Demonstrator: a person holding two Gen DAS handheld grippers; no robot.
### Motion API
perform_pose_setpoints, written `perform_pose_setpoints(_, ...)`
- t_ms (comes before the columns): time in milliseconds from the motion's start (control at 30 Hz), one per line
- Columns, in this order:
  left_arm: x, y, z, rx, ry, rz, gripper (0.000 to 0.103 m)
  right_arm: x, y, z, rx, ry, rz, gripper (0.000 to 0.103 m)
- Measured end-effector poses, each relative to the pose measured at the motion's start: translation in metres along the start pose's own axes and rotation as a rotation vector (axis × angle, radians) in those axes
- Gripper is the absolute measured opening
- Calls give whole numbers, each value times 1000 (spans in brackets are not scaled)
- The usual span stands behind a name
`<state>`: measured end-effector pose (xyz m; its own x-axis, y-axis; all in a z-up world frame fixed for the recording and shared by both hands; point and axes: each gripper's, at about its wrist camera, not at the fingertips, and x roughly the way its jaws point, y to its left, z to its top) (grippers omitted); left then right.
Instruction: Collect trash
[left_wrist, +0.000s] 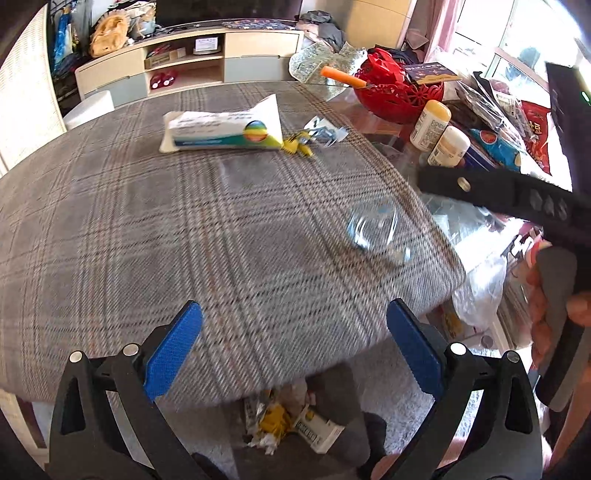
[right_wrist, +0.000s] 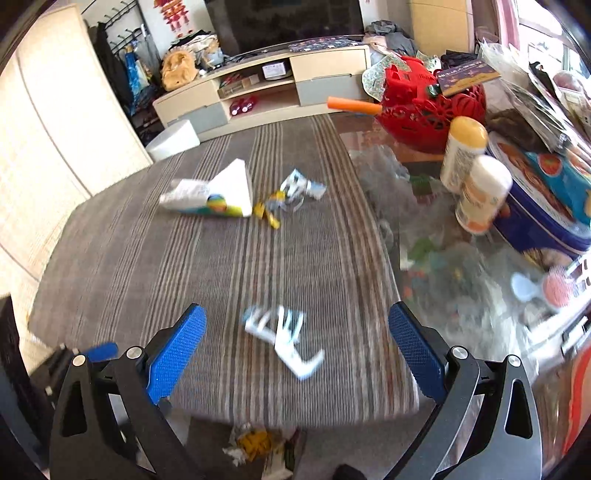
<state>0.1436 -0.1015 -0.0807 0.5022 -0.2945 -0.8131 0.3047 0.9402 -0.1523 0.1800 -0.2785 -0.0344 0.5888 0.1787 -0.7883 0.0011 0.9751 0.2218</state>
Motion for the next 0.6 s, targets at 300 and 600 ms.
perform_pose_setpoints(300, 58, -33, 42, 4, -11, -61, 95, 64, -14, 78, 23, 16, 14, 81)
perform_pose_setpoints(600, 102, -43, 57, 51, 33, -62, 55, 122, 2, 106, -72, 90, 20, 46)
